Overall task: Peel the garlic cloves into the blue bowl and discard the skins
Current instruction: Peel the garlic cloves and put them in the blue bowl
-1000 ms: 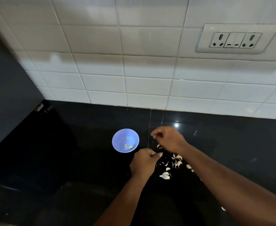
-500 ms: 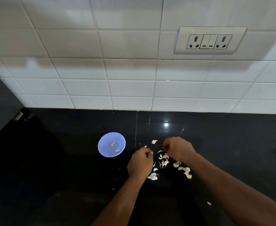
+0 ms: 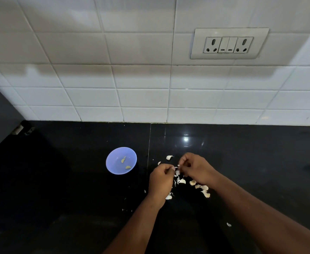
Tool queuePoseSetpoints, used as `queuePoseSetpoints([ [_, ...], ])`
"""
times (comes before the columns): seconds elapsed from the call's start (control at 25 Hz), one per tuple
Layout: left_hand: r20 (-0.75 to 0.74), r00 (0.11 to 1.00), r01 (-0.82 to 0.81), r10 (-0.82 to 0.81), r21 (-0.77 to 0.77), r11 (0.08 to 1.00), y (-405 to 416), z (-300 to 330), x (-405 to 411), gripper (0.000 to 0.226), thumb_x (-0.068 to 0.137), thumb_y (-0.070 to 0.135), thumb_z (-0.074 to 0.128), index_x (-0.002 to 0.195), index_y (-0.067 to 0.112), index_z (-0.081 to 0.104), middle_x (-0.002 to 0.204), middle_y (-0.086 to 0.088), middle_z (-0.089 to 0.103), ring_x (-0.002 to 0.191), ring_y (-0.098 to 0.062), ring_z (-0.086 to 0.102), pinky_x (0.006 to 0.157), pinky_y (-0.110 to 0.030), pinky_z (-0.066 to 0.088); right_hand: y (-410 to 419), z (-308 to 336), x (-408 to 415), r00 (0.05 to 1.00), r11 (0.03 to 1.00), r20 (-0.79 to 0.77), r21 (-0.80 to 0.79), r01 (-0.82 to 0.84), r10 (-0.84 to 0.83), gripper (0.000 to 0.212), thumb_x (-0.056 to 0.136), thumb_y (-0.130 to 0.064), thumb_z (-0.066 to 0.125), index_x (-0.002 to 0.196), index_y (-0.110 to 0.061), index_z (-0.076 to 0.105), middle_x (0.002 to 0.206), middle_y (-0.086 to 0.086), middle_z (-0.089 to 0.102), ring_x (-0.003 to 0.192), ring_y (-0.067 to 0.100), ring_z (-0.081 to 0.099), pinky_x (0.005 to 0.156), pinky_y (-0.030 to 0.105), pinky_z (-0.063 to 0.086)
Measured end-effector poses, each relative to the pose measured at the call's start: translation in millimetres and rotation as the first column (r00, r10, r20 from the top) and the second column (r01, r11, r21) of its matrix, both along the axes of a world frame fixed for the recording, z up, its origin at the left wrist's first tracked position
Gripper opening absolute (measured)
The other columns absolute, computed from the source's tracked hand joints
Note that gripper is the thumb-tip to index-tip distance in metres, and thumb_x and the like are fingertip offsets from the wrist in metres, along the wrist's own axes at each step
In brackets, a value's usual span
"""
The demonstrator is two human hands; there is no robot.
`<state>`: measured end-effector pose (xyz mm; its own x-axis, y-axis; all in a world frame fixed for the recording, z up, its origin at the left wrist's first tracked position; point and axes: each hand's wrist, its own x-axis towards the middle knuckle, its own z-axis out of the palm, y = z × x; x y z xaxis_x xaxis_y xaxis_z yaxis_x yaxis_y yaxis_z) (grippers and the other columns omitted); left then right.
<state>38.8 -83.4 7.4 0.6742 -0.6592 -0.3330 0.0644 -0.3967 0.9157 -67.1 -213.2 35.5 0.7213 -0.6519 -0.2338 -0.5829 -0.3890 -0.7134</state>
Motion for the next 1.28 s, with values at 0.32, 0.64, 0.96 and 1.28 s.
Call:
queuePoseSetpoints([
  [0.32,-0.344,0.938,-0.066,0.039,-0.066,0.996,-3.1,7.5,-5.6,0.010,0.101,0.013,0.065,0.101,0.007,0.073,0.078,0.000,0.069,0.059,-0.006,0.055,0.049,-0.021,0.036,9.4,-2.0,-6.3,0.985,0.970,0.144,0.238,0.057,-0.093,0.004,0.095,-0.021,0.074,0.097,-0.023,0.078,0.086,0.001,0.078,0.072,0.001,0.066,0.064,0.016,0.050],
  [0.64,-0.252,0.967,-0.045,0.020,-0.097,0.994,-8.3,6.2,-5.7,0.005,0.096,0.008,0.072,0.100,0.010,0.074,0.083,-0.002,0.074,0.060,-0.006,0.059,0.051,-0.023,0.042,12.0,-2.8,-3.9,0.920,0.827,0.192,0.527,0.197,-0.341,0.009,0.095,-0.020,0.073,0.100,-0.016,0.078,0.092,-0.001,0.077,0.092,0.012,0.068,0.083,0.033,0.049],
  [0.96,-0.169,0.979,-0.129,0.113,-0.088,0.988,-13.8,2.4,-4.8,0.007,0.100,0.012,0.068,0.096,0.014,0.074,0.077,0.003,0.071,0.060,-0.001,0.060,0.053,-0.021,0.047,6.5,-7.2,-10.8,0.949,0.828,0.138,0.535,0.169,-0.283,0.011,0.099,-0.017,0.070,0.099,-0.010,0.078,0.083,0.008,0.069,0.069,0.011,0.061,0.054,0.023,0.045],
  [1.28,-0.093,0.995,-0.044,0.036,-0.087,0.995,-16.9,1.3,-5.4,0.012,0.098,0.011,0.069,0.090,0.017,0.076,0.066,0.004,0.068,0.058,-0.004,0.058,0.055,-0.024,0.046,10.9,-0.3,-2.3,0.943,0.929,0.207,0.321,0.186,-0.261,0.006,0.095,-0.023,0.074,0.093,-0.023,0.079,0.081,0.000,0.077,0.070,0.006,0.067,0.057,0.021,0.050],
])
